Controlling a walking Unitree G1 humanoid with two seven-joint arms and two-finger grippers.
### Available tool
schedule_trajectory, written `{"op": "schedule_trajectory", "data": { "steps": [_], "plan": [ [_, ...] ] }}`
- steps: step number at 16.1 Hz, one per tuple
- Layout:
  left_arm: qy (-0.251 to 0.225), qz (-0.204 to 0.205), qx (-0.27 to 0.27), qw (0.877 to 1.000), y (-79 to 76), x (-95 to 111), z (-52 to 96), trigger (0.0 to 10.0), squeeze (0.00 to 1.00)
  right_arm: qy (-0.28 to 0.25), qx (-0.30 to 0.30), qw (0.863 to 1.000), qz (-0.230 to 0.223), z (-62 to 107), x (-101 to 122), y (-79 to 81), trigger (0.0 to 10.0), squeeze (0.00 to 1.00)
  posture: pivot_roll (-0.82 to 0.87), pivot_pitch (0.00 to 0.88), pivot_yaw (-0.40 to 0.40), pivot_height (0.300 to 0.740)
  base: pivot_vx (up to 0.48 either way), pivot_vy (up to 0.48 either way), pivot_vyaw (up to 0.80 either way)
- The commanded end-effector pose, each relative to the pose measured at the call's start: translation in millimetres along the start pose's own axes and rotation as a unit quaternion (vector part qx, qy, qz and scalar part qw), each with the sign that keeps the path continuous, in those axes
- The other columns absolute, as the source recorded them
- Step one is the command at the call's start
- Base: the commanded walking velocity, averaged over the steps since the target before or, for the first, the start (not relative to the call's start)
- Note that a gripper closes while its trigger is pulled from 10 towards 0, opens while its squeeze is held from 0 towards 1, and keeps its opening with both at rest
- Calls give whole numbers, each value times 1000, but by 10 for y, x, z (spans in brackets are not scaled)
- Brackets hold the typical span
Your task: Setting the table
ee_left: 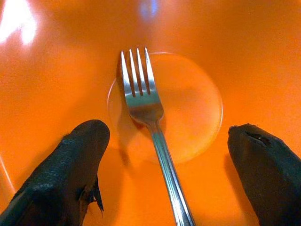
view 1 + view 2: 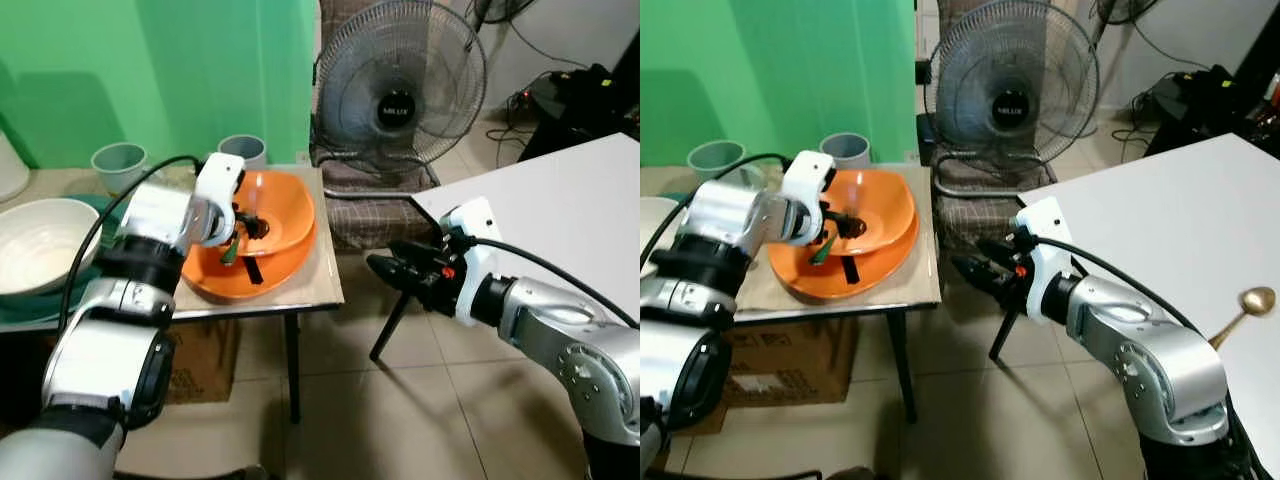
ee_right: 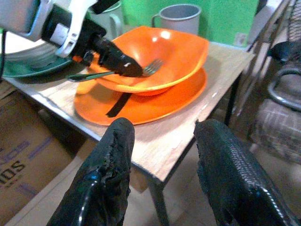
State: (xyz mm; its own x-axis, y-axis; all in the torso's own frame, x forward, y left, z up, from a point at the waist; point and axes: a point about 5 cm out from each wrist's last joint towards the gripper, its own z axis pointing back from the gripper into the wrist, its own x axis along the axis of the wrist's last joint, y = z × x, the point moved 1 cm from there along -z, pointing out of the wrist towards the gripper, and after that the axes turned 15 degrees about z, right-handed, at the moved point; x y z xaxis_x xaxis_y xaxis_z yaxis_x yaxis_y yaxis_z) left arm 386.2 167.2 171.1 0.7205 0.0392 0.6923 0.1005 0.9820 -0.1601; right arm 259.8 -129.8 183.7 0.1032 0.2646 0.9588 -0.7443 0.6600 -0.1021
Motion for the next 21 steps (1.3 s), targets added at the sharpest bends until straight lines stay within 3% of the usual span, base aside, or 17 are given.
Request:
{"op": "schedule_trajectory", "data": {
  "steps": [1, 4, 5, 6, 8, 9, 10, 21],
  "plan": [
    [-3, -18, -5, 1000, -53, 60, 13, 10000, 0, 6, 6, 1000, -2, 44, -3, -12, 10000, 0, -40, 2, -29, 740, 0, 0, 0],
    [26, -46, -11, 999, -85, 3, -51, 10000, 0, 19, 28, 999, 6, 88, -34, 29, 10000, 0, -40, 2, -29, 740, 0, 0, 0],
    [35, -53, -9, 998, -72, -34, -93, 9333, 0, 20, 31, 999, 6, 88, -37, 40, 10000, 0, -42, 0, -21, 740, 0, 0, 0],
    [46, -55, -13, 997, -73, -74, -121, 5608, 0, 21, 32, 999, 7, 84, -36, 47, 10000, 0, -44, 0, -17, 740, 0, 0, 0],
    [52, -59, -13, 997, -67, -99, -142, 3843, 0, 22, 32, 999, 7, 82, -34, 51, 10000, 0, -48, 0, -14, 740, 0, 0, 0],
    [56, -64, -12, 996, -58, -109, -160, 1451, 0, 22, 34, 999, 8, 85, -35, 57, 10000, 0, -50, 0, -13, 740, 0, 0, 0],
    [59, -67, -13, 996, -52, -112, -170, 0, 0, 23, 35, 999, 8, 91, -38, 60, 10000, 0, -52, 0, -11, 740, 0, 0, 0],
    [58, -85, -8, 995, 11, -96, -184, 0, 0, 16, 89, 994, 54, 164, -32, 121, 10000, 0, -53, 0, -19, 740, 0, 0, 0]
  ]
}}
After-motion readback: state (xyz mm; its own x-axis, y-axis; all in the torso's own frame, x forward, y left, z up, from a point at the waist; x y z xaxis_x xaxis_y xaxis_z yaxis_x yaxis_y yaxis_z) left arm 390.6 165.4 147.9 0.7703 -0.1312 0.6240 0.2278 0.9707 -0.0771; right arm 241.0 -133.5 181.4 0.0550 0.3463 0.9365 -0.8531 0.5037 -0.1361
